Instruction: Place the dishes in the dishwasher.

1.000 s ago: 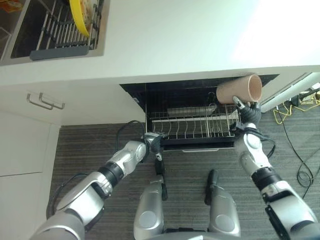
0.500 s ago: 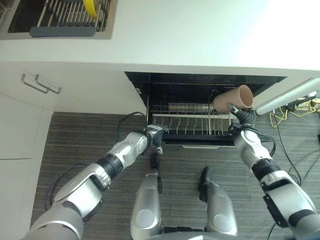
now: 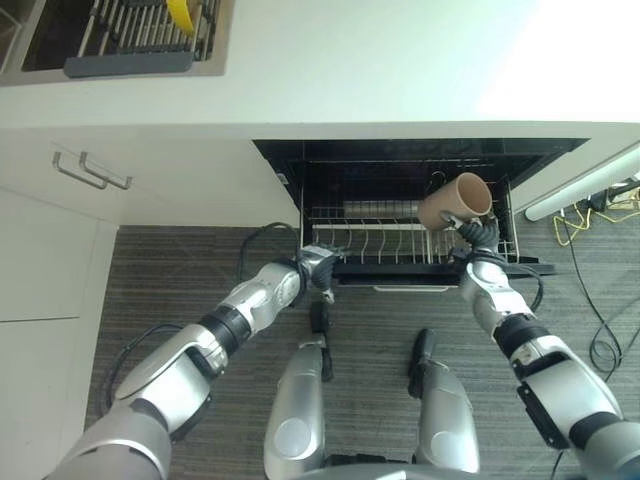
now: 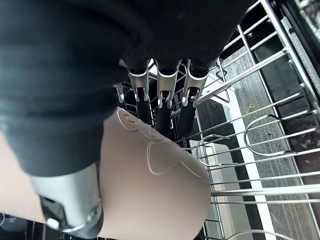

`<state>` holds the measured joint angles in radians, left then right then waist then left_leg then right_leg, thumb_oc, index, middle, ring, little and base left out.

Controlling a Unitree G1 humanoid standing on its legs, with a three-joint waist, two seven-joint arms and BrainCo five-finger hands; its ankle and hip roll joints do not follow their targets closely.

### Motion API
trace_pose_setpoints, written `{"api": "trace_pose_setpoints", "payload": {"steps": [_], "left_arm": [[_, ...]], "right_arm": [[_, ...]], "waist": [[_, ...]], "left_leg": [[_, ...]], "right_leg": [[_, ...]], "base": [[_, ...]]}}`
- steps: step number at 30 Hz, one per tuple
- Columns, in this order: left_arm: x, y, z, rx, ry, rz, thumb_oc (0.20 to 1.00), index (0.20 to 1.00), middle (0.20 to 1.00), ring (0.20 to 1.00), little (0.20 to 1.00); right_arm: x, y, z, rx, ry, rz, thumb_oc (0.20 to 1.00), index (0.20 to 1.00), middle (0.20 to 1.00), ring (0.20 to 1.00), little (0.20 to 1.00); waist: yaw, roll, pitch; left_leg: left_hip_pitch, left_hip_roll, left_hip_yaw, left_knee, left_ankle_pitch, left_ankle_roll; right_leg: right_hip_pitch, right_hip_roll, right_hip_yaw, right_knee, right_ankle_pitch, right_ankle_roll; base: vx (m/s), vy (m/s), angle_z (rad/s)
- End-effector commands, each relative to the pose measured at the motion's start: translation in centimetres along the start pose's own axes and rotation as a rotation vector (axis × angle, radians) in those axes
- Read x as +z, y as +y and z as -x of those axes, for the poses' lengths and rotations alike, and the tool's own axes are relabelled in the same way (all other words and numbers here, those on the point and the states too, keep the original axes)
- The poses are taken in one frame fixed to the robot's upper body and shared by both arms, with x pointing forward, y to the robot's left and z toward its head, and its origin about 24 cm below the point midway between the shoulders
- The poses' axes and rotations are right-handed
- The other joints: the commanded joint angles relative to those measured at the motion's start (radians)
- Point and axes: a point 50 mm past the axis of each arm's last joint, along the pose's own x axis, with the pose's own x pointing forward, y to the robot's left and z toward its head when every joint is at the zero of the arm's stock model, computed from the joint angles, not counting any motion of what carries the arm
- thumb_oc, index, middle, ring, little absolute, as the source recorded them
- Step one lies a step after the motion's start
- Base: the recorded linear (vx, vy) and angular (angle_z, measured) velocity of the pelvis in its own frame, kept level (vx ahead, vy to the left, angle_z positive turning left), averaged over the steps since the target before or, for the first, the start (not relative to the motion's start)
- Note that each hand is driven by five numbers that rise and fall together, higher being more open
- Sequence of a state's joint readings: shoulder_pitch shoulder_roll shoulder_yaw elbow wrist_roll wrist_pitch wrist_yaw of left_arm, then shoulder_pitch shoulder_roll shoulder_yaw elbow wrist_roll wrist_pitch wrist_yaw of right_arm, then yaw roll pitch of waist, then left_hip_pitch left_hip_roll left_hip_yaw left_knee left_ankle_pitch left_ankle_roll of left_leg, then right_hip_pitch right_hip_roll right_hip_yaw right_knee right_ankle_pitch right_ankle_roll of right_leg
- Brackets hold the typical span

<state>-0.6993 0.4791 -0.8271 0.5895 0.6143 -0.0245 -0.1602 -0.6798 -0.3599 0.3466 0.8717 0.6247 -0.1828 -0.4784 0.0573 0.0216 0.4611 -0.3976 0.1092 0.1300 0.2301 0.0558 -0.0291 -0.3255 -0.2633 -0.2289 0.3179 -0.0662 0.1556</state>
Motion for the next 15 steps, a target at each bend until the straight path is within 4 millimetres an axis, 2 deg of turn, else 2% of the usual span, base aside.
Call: {"api": "trace_pose_setpoints", "payload": {"steps": [1,9,15], "left_arm": [[-2.6,-13.0,2.9,-0.452,0.213,-0.003,1.000,1.000,1.000,1.000,1.000],[-2.9,-12.4,3.5,-0.456,0.212,-0.020,1.000,1.000,1.000,1.000,1.000],[-3.1,-12.2,4.1,-0.465,0.208,-0.035,1.000,1.000,1.000,1.000,1.000]], "right_arm": [[2.5,-1.0,-1.0,-0.086,-0.082,0.013,0.200,0.200,0.200,0.200,0.200],[5.3,-4.3,-2.4,-0.256,-0.127,-0.056,0.200,0.200,0.200,0.200,0.200],[5.7,-5.9,-2.8,-0.293,-0.114,-0.076,0.200,0.200,0.200,0.200,0.200]], "waist": [[-0.018,-0.005,0.059],[-0.007,-0.002,0.059],[0.000,-0.003,0.059]], "left_leg": [[0.012,0.022,-0.024,0.052,-0.128,-0.024],[0.007,0.020,-0.031,0.064,-0.140,-0.017],[0.007,0.021,-0.039,0.075,-0.148,-0.010]], "right_leg": [[-0.057,-0.004,0.005,-0.027,0.060,0.022],[-0.067,-0.002,0.003,-0.012,0.058,0.025],[-0.068,-0.001,0.001,-0.001,0.058,0.025]], "base": [[0.00,0.000,0.00],[0.00,0.000,0.00],[0.02,-0.024,0.01]]}}
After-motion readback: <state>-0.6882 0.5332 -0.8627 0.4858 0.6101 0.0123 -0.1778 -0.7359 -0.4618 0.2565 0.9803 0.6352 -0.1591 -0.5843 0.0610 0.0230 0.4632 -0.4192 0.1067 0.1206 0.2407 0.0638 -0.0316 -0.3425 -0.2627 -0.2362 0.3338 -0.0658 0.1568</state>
